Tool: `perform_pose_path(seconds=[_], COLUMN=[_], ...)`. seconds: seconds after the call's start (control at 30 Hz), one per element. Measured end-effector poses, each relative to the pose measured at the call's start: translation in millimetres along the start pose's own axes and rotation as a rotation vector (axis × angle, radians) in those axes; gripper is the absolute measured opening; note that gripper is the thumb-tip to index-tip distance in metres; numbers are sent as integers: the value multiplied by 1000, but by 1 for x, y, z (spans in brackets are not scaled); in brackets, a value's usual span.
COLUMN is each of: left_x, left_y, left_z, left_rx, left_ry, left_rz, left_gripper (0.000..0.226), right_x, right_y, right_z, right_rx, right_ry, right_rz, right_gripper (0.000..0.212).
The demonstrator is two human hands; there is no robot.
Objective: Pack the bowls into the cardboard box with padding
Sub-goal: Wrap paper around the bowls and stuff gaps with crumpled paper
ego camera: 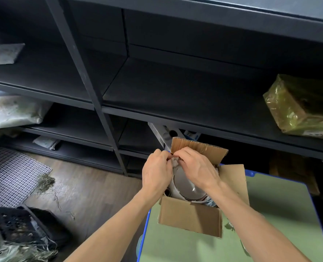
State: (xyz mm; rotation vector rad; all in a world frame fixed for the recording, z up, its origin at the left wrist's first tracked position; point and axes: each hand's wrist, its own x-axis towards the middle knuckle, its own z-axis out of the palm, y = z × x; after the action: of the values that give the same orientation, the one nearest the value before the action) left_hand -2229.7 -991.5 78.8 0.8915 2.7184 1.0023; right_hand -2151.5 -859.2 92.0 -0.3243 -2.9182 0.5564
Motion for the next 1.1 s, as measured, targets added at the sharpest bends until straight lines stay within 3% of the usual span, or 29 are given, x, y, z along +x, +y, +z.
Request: perform_pose_path(seconds=[0.17,0.43,0.67,0.87,1.1], left_x=[6,-4,6,3,-10], left_y=[0,-10,-6,-12,-20], left_z=[1,3,4,12,2], left_rx=[-6,119,85,43,126], left_ry=[-12,25,12,-3,-15], left_rz=[-26,144,58,52,198], left_gripper=[15,12,10,7,19], right_x=[4,3,-16,-21,-15], right_y=[-2,0,2,13,9], right_z=[0,19,17,23,23], right_rx=[14,-68,0,-64,-173], right_ry=[35,133,121,56,1], right_rz=[23,40,-33,-66,-39], right_gripper=[11,5,34,31,25])
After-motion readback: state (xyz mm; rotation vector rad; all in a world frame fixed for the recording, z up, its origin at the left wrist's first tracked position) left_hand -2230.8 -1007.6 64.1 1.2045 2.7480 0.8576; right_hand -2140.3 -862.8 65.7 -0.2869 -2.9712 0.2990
